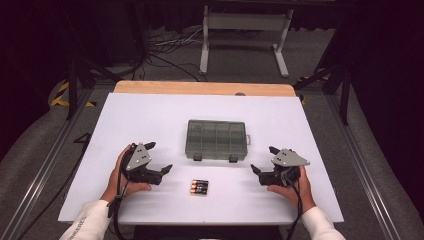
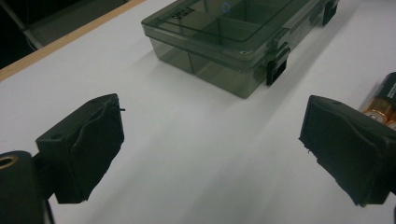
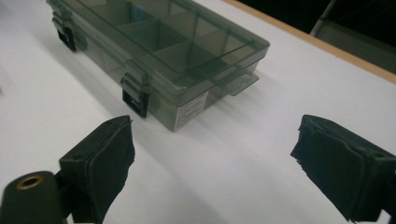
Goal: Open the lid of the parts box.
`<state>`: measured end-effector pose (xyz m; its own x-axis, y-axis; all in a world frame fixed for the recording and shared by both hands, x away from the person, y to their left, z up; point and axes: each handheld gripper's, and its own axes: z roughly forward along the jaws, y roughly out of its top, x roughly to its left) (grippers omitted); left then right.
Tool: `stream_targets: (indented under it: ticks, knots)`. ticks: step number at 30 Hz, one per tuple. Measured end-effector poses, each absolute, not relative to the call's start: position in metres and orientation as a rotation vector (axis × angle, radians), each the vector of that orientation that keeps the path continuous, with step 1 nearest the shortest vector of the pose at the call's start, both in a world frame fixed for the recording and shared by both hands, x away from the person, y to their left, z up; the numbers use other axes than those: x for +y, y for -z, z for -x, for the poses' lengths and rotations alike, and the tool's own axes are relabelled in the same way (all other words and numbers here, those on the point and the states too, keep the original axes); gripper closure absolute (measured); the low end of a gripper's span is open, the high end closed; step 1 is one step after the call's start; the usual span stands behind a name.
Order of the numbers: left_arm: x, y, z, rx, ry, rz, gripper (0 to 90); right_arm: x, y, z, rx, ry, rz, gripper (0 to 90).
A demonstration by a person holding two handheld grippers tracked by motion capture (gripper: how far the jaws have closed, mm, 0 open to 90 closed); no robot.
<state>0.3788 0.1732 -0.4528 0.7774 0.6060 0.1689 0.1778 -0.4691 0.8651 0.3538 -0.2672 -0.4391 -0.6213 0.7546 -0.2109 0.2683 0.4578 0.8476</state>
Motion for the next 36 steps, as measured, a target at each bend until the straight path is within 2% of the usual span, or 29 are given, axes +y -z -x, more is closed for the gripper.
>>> stream_targets:
  ticks: [11, 20, 26, 27, 31, 36]
  knots:
    - [0.146, 0.451, -0.396, 0.548, -0.561, -2.064, 7.7, -0.257, 0.442, -0.372, 2.220, -1.065, -0.839, 15.8]
    - [0.133, 0.454, -0.407, 0.547, -0.519, -2.095, 12.9, -0.252, 0.445, -0.383, 2.265, -1.038, -0.849, 21.0]
    - [0.126, 0.457, -0.412, 0.537, -0.509, -2.130, 23.5, -0.247, 0.449, -0.388, 2.320, -1.010, -0.843, 31.6]
    - [0.125, 0.457, -0.413, 0.540, -0.500, -2.136, 25.5, -0.245, 0.450, -0.390, 2.327, -0.998, -0.837, 40.1]
    - [0.123, 0.460, -0.416, 0.544, -0.481, -2.163, 32.5, -0.245, 0.450, -0.392, 2.348, -1.027, -0.835, 49.2]
    - [0.120, 0.461, -0.419, 0.545, -0.457, -2.189, 41.1, -0.244, 0.449, -0.394, 2.368, -1.060, -0.829, 54.3]
